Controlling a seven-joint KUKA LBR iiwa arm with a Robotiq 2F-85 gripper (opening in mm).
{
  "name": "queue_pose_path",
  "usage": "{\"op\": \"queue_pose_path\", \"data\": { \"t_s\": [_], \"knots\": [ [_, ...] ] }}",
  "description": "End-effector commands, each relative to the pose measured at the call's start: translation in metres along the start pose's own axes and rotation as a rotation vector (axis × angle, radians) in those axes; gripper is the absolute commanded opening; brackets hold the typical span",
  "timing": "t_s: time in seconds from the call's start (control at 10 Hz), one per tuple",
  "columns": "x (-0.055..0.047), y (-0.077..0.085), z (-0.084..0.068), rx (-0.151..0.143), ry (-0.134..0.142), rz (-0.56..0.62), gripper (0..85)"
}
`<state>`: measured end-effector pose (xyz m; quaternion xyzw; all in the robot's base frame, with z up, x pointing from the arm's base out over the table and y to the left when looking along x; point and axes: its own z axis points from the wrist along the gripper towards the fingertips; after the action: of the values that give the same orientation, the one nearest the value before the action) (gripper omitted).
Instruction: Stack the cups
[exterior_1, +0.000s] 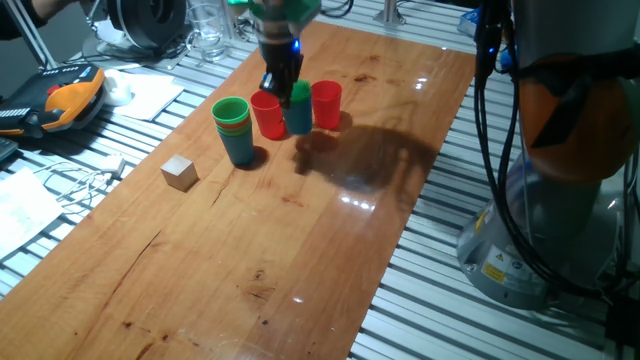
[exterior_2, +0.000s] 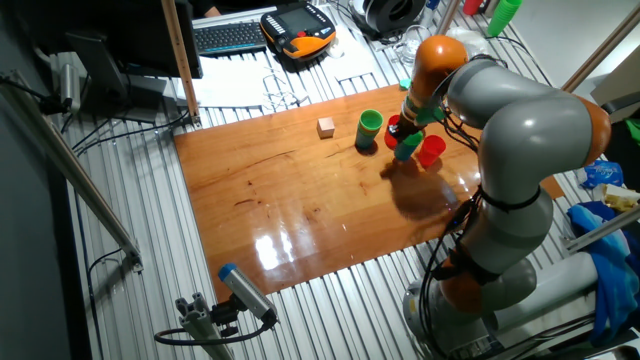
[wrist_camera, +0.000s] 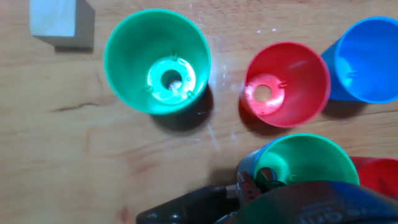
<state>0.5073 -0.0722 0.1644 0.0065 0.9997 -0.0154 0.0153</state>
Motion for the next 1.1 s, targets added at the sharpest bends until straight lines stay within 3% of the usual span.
{"op": "queue_pose_path", "data": {
  "t_s": [0.0, 0.2, 0.3, 0.4, 0.6, 0.7, 1.0],
  "knots": [
    [0.001, -0.006, -0.017, 0.001, 0.004, -0.013, 0.0],
    [0.007, -0.02, -0.028, 0.021, 0.001, -0.031, 0.0],
    [0.009, -0.02, -0.028, 0.04, -0.007, -0.032, 0.0],
    [0.01, -0.02, -0.028, 0.038, -0.002, -0.032, 0.0],
    [0.008, -0.019, -0.027, 0.027, -0.001, -0.032, 0.0],
    [0.008, -0.019, -0.027, -0.002, 0.012, -0.009, 0.0],
    [0.008, -0.019, -0.027, -0.022, 0.066, 0.141, 0.0]
  ]
}}
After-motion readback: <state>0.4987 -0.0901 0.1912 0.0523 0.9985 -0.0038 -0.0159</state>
